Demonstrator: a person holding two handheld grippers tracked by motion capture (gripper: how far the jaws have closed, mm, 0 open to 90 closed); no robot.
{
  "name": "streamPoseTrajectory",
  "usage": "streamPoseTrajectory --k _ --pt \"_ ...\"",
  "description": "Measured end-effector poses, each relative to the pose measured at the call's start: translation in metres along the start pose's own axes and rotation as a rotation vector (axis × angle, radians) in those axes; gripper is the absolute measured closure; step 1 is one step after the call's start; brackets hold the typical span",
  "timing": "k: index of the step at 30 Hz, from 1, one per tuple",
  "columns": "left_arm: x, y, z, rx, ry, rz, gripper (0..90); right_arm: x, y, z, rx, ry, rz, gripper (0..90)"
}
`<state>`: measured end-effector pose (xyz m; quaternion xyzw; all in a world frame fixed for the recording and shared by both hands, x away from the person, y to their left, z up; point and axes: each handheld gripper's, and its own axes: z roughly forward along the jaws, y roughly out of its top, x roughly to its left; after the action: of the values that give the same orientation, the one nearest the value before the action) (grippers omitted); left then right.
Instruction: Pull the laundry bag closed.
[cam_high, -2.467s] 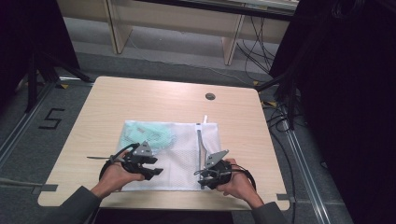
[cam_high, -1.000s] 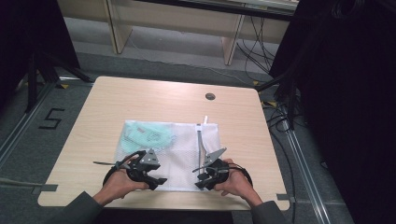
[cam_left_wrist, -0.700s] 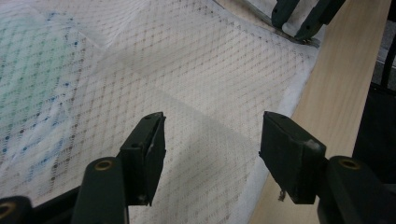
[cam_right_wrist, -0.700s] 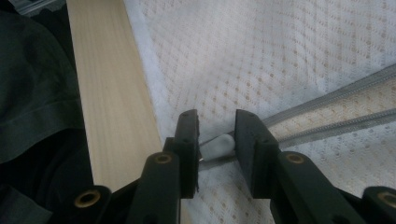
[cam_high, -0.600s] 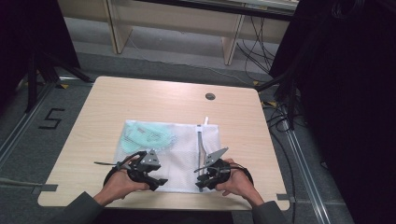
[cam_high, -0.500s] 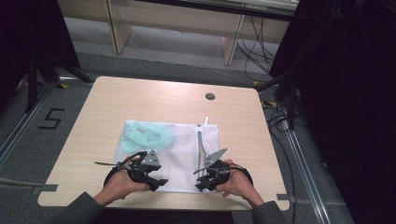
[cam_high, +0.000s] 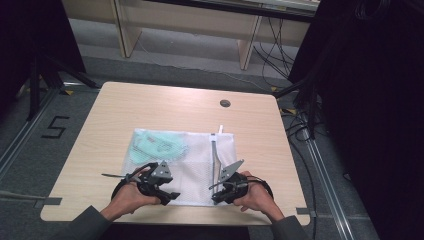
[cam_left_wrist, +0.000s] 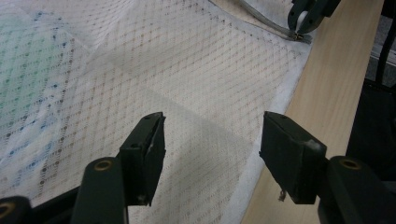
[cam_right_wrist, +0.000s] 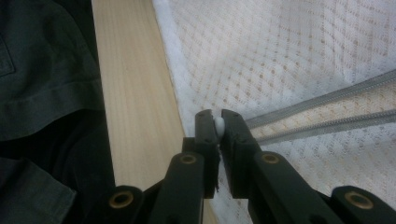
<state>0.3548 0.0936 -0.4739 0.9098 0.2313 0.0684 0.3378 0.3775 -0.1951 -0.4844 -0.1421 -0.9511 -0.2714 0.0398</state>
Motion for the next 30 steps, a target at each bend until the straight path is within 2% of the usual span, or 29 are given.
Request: streamPoseTrajectory --k 6,7,8,9,10,11,12,15,16,19,22,23,24,25,26,27,28,29,30 --pt "0.0 0.0 0.0 -0.001 -0.003 0.0 39.8 0.0 0.0 -0.001 0.008 0.0 0.001 85.9" --pt "0.0 0.0 0.0 0.001 -0.003 0.002 39.8 0.001 0.0 -0.003 0.008 0.002 0.012 85.9" --pt "-0.001 -0.001 0.001 -0.014 0.0 -0.019 39.9 0.001 -0.001 -0.003 0.01 0.001 0.009 85.9" --pt "-0.002 0.0 0.001 -0.018 -0.001 -0.02 39.9 0.0 -0.002 -0.003 0.015 -0.004 0.001 86.0" --pt "0.001 0.0 -0.001 0.007 -0.001 0.023 39.9 0.0 -0.002 -0.003 0.015 -0.004 0.001 86.0" --pt "0.0 0.0 0.0 0.0 0.0 0.014 39.9 0.001 -0.002 -0.004 0.016 -0.004 0.001 86.4" --pt "-0.002 0.0 0.002 -0.032 -0.002 -0.02 39.9 0.001 -0.002 -0.004 0.018 -0.003 -0.001 86.4" --pt "-0.004 -0.001 0.004 -0.041 -0.007 -0.044 39.9 0.003 -0.001 -0.005 0.019 -0.018 -0.002 86.5" --pt "-0.004 0.0 0.003 -0.033 -0.004 -0.024 39.9 0.003 -0.001 -0.005 0.019 -0.018 -0.002 86.5" --pt "-0.007 0.0 0.005 -0.039 -0.012 -0.038 39.5 0.004 0.001 -0.007 0.015 -0.019 -0.003 86.6" --pt "-0.01 0.003 0.006 -0.04 -0.029 -0.019 39.5 0.004 0.002 -0.007 0.011 -0.02 -0.006 86.6" --pt "-0.012 0.005 0.007 -0.02 -0.038 0.029 39.5 0.005 0.003 -0.009 0.005 -0.021 0.004 86.6" --pt "-0.012 0.005 0.007 -0.02 -0.038 0.029 39.6 0.005 0.004 -0.01 0.003 -0.025 -0.006 86.6" --pt "-0.016 0.007 0.01 -0.022 -0.047 0.036 39.5 0.005 0.004 -0.01 -0.003 -0.034 0.0 86.6" --pt "-0.027 0.011 0.019 -0.08 -0.06 0.0 39.6 0.006 0.005 -0.01 -0.007 -0.039 -0.003 86.5" --pt "-0.027 0.011 0.019 -0.08 -0.06 0.0 39.5 0.006 0.005 -0.01 -0.007 -0.039 -0.003 86.5" --pt "-0.03 0.013 0.021 -0.069 -0.073 0.024 39.5 0.006 0.005 -0.012 -0.005 -0.034 -0.005 86.6" --pt "-0.039 0.017 0.026 -0.105 -0.076 0.005 39.6 0.007 0.006 -0.014 -0.017 -0.043 -0.002 86.6" --pt "-0.039 0.017 0.026 -0.105 -0.076 0.005 39.6 0.007 0.007 -0.015 -0.024 -0.046 0.0 86.6"
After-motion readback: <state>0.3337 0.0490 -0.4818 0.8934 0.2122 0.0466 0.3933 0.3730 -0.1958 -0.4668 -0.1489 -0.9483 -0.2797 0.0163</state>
